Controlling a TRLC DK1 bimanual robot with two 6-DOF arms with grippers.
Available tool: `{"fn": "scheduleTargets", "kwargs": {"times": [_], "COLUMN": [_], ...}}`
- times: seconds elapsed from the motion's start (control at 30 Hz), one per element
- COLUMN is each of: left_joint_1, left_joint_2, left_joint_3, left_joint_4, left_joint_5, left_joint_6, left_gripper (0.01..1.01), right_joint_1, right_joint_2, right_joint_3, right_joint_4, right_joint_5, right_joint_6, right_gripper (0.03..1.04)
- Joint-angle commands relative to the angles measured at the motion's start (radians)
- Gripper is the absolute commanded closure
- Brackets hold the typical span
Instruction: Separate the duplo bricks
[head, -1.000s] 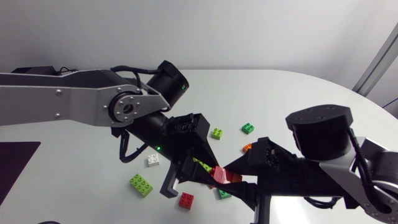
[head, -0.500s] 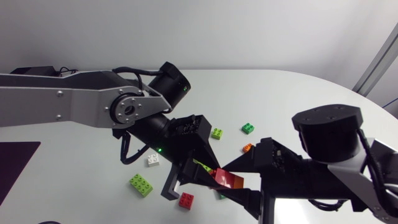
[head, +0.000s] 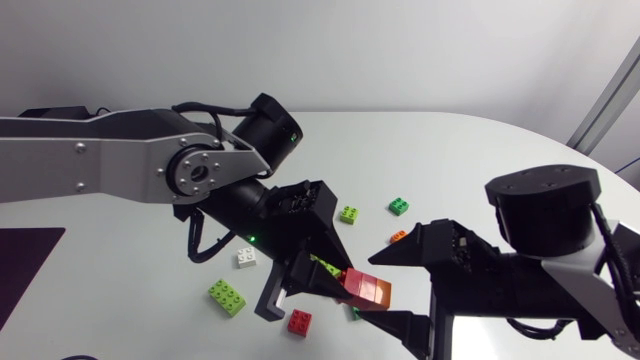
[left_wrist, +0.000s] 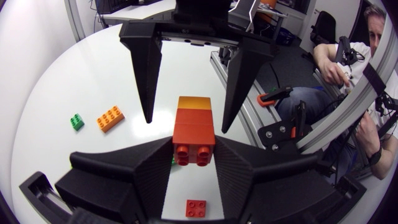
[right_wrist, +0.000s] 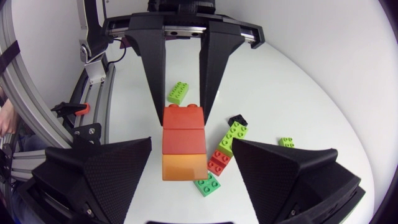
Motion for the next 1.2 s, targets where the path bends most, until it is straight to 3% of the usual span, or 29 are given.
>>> {"fn": "scheduleTargets", "kwargs": {"times": [0.0,0.23,0.43,1.17], "left_joint_1": [0.009,0.004,-0.004,0.045], "left_joint_2": [-0.029,-0.043,-0.043,-0.054], "left_joint_3": [-0.006,-0.015,-0.021,-0.003], "left_joint_4": [-0.012,-0.014,-0.014,-0.111], "left_joint_5": [0.003,-0.005,-0.008,0.012], "left_joint_6": [-0.021,-0.019,-0.016,0.035], "left_gripper": [0.730,0.730,0.730,0.730], "right_joint_1": [-0.012,-0.013,0.005,0.031], "right_joint_2": [-0.009,0.010,0.016,-0.046], "right_joint_3": [-0.019,-0.017,-0.023,-0.034], "right_joint_4": [-0.012,-0.003,0.008,-0.090], "right_joint_5": [-0.013,-0.031,-0.037,-0.040], "right_joint_6": [-0.014,-0.012,-0.020,-0.104], "right_gripper": [0.17,0.33,0.75,0.78]}}
